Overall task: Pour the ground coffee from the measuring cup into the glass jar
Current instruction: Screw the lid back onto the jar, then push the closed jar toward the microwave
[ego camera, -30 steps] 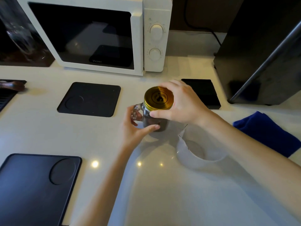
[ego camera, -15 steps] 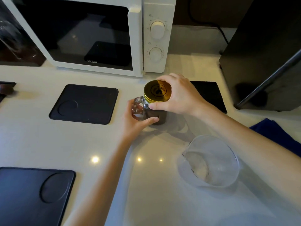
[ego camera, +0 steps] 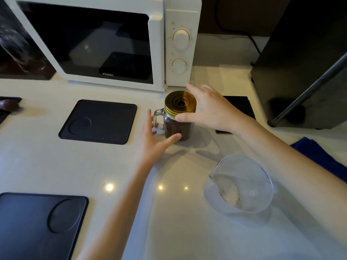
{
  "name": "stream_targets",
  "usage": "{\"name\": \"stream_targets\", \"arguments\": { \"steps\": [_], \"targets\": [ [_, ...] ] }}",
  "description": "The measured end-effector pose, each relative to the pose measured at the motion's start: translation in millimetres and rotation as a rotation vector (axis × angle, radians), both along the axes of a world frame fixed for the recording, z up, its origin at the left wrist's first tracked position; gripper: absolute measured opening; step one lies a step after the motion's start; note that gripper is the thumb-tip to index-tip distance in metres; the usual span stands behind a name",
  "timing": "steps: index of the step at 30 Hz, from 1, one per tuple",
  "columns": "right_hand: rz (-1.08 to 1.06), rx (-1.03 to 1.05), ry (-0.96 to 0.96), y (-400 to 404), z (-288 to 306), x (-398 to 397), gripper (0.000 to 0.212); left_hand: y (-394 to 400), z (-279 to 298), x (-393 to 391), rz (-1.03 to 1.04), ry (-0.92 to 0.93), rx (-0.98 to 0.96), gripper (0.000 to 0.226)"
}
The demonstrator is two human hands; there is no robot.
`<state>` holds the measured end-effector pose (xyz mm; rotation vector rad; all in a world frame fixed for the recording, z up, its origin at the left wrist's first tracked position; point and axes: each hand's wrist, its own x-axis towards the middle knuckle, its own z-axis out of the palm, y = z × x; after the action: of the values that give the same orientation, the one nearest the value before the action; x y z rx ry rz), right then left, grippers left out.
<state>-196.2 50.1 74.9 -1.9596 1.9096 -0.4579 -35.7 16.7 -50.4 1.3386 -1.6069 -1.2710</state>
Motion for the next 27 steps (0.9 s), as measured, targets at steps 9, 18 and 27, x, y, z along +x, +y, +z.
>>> {"name": "stream_targets", "arguments": {
  "steps": [9,18,27],
  "targets": [
    [-0.298,-0.348,-0.606,99.9,0.6,-27.4,0.013,83.5,-9.7,25.2,-0.091,-0.391,-0.287,0.057],
    [-1.142,-0.596,-1.15,163.0,-69.7,-9.3,0.022,114.3,-27.1,30.0,-0.252,-0.746,-0.368,0.072],
    [-1.214,-0.564,-1.235,166.9,-92.9,17.4,0.028,114.1,-25.2,28.5,-0.235,-0.758,-0.363,0.072]
  ]
}}
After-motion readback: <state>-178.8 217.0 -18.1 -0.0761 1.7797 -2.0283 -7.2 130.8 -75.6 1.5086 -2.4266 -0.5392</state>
